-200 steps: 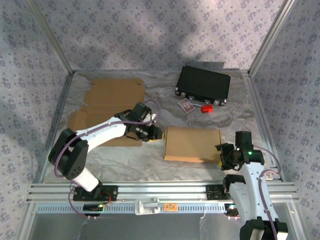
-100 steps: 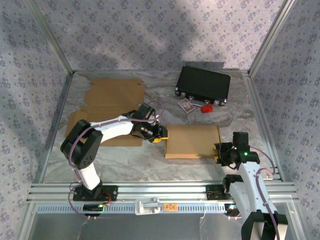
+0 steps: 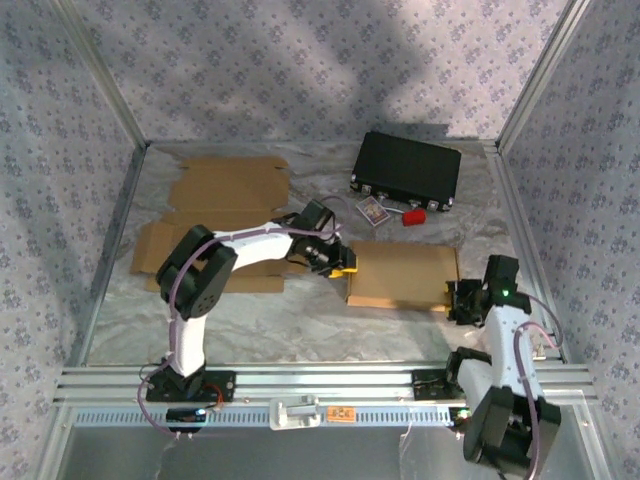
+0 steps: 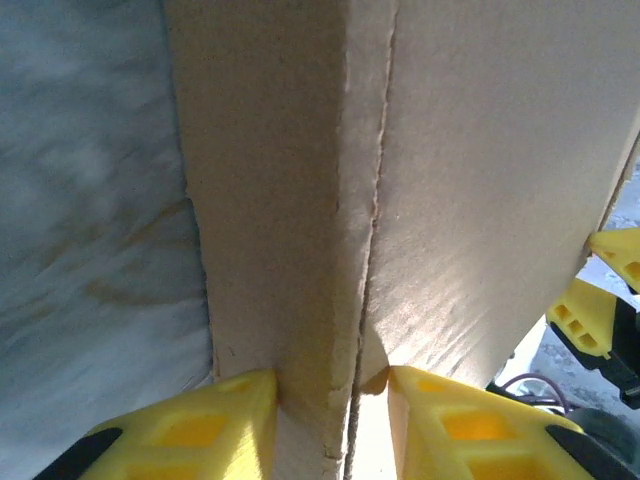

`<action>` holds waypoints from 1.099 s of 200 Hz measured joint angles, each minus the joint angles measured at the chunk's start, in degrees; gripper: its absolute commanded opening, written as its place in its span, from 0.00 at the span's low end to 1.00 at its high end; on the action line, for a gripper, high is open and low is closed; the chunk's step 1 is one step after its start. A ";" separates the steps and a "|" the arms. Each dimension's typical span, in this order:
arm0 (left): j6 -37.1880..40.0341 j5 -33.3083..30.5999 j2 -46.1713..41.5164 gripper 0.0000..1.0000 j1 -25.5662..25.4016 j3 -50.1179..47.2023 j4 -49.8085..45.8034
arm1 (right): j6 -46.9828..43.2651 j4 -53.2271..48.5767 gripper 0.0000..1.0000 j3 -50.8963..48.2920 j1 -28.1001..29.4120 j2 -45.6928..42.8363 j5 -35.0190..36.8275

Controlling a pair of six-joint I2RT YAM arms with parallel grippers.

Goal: Fold the paper box

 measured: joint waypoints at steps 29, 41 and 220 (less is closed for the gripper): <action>-0.55 0.85 6.47 0.33 -1.51 8.83 0.13 | -4.22 -0.11 0.47 6.12 -2.12 5.60 2.12; -0.63 0.90 8.85 0.33 -1.84 12.41 -0.20 | -5.64 0.04 0.49 8.85 -2.95 8.98 2.69; -4.35 1.51 -3.58 0.42 3.91 2.95 -1.33 | -11.56 -7.28 0.65 31.78 16.11 17.97 15.04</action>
